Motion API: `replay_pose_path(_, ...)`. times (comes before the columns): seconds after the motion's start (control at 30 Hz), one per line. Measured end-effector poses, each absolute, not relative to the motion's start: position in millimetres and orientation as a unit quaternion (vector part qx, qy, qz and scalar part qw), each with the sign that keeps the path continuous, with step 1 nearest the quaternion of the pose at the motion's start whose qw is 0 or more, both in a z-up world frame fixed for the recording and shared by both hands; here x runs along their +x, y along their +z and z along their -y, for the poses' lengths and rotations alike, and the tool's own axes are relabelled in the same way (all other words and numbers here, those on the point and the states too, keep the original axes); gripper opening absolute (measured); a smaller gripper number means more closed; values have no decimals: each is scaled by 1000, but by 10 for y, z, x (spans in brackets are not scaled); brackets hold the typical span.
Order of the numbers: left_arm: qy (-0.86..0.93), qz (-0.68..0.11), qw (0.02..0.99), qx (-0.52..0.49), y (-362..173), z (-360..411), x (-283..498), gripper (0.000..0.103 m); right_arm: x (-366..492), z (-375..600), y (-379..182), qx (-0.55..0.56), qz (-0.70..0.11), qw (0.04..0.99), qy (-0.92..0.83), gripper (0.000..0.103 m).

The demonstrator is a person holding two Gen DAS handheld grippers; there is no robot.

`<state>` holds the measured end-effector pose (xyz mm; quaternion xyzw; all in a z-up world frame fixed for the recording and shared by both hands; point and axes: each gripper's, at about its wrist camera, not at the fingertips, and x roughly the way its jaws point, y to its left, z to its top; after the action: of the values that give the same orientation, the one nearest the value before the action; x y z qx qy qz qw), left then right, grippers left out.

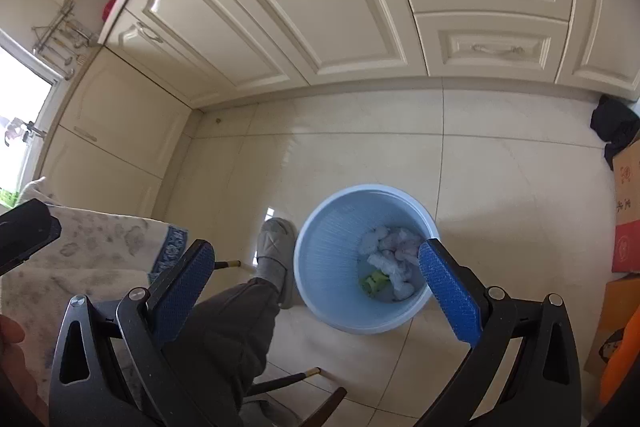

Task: Collect trash
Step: 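Open both tools over the wastebasket to drop the wrapper and bag, then return both tools to the table above the remaining snack packets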

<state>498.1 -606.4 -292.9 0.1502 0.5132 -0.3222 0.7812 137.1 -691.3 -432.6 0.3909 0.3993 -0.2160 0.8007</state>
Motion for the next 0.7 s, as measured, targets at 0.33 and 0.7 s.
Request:
replay_pose_path(0.33,-343,-417,837,87,-1802,4866,4377,101,1494,6293,-3174,335,-334,858,-200,103)
replay_pose_path(0.7,-292,-310,905,19,-1026,2864,3671,102,1897,5073,-1992,255,-273,918,-130,103)
